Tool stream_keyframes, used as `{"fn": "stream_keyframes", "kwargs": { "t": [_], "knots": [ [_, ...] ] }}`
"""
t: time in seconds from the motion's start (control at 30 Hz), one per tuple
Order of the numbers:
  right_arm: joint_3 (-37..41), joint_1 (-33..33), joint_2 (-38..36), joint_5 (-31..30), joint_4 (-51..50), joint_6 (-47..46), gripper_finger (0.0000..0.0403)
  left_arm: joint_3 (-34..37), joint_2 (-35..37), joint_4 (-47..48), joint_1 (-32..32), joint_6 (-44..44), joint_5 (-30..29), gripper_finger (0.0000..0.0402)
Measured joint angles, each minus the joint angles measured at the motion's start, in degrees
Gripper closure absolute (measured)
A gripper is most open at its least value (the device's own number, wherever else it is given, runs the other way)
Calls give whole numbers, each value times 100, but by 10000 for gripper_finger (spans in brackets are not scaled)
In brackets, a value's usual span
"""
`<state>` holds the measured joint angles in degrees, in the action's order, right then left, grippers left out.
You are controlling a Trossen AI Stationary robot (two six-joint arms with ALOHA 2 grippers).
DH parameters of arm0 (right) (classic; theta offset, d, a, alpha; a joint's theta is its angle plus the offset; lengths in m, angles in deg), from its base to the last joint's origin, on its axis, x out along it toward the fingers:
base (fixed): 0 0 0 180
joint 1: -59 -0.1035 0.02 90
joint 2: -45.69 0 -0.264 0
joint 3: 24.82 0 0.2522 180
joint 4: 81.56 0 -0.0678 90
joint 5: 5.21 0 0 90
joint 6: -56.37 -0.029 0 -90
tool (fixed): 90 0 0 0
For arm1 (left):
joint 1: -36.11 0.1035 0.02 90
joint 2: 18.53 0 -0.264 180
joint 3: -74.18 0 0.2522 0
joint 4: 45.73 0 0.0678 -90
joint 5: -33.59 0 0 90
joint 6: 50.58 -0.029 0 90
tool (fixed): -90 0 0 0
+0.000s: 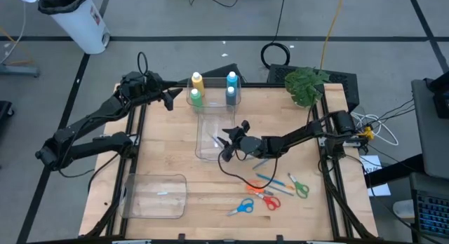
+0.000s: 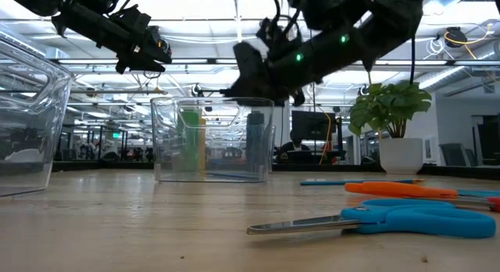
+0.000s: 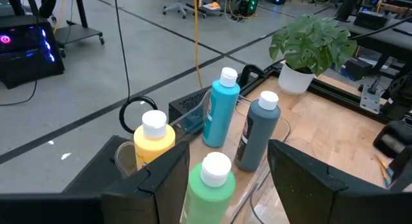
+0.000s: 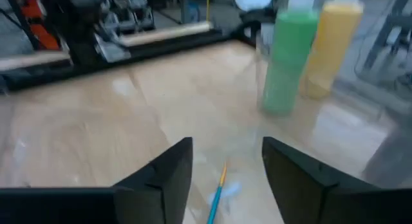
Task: Pick & Place Paint Supplies
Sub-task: Put the blue paintbrush into the middle transparent bin
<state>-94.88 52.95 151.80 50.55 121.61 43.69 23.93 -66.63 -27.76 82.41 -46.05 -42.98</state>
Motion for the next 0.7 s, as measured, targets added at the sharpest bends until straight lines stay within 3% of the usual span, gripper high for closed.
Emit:
{"fn": "stream_keyframes", "kwargs": {
  "t": [0.17,0.47,0.7],
  "knots": [
    [-3,-7,-593,36,-200,713,198,0,0,0,0,1,0,188],
    [0,-117,-1766,138,-2061,1169,196,2,0,-1,0,1,0,188],
    [0,73,-2274,149,-2247,1542,195,2,0,-1,0,1,0,188]
  ]
}}
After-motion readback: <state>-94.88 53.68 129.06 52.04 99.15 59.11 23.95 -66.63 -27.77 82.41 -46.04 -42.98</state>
